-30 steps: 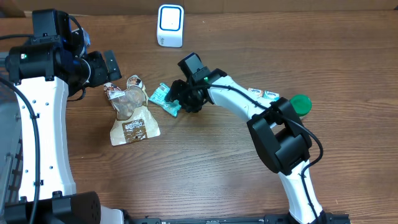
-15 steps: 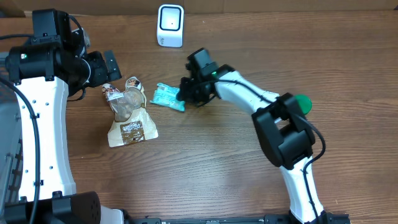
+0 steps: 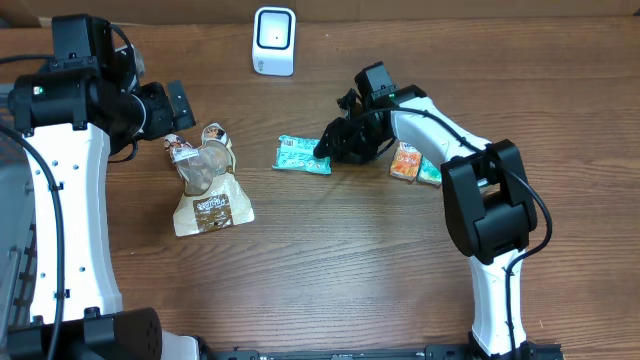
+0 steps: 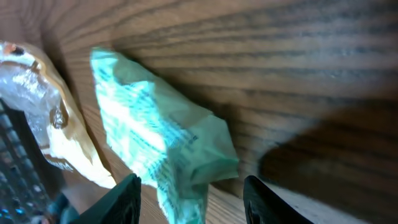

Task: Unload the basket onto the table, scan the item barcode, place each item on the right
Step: 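Lift the green tissue pack and carry it toward the scanner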

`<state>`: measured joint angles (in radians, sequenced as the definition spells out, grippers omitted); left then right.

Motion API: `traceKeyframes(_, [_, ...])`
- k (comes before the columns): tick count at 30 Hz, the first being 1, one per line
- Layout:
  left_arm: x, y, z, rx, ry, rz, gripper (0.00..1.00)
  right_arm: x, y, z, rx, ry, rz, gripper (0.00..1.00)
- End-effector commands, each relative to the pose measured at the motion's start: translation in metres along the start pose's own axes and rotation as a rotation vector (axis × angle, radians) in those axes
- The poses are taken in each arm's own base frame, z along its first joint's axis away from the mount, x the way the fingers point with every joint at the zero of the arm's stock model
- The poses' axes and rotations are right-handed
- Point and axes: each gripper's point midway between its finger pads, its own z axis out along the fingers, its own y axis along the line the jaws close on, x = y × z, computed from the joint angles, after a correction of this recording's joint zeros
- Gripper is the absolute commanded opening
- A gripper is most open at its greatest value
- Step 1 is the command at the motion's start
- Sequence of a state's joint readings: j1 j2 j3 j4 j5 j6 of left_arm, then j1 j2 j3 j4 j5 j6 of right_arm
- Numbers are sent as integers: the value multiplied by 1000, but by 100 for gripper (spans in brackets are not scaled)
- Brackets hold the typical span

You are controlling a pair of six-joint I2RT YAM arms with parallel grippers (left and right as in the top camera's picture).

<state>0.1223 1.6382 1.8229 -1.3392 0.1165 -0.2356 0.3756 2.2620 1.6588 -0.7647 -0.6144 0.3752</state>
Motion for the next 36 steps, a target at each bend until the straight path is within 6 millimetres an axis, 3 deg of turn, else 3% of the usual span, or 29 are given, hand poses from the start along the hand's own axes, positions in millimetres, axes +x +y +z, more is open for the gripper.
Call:
traceKeyframes(1, [-2,-1,-7,8,-22,8,100,6,9,7,-34,-8,105,50])
traceKeyframes(6, [-2,-1,-7,8,-22,8,100,-1,7,21,-72,-65,124,47])
traceKeyframes(12, [-2,-1,-7,8,-22,8,100,2,-4,34,-78,-69,134,23])
traceKeyframes(14, [-2,-1,-7,8,-22,8,100,0,1,33,-105,-72,91,11])
traceKeyframes(18, [-2,-1,-7,8,-22,8,100,-2,15,23,-182,-61,15,4])
traceKeyframes(22, [-2,-1,-7,8,-22,8,100,-7,39,-12,-267,-87,-84,4])
traceKeyframes(28, [-2,-1,-7,8,-22,8,100,6,92,-95,-286,-194,-240,4])
traceKeyframes(33, [-2,-1,-7,8,-22,8,100,43,134,-170,-303,-277,-318,4])
traceKeyframes(36, [-2,-1,-7,8,-21,7,100,66,145,-196,-307,-285,-326,4])
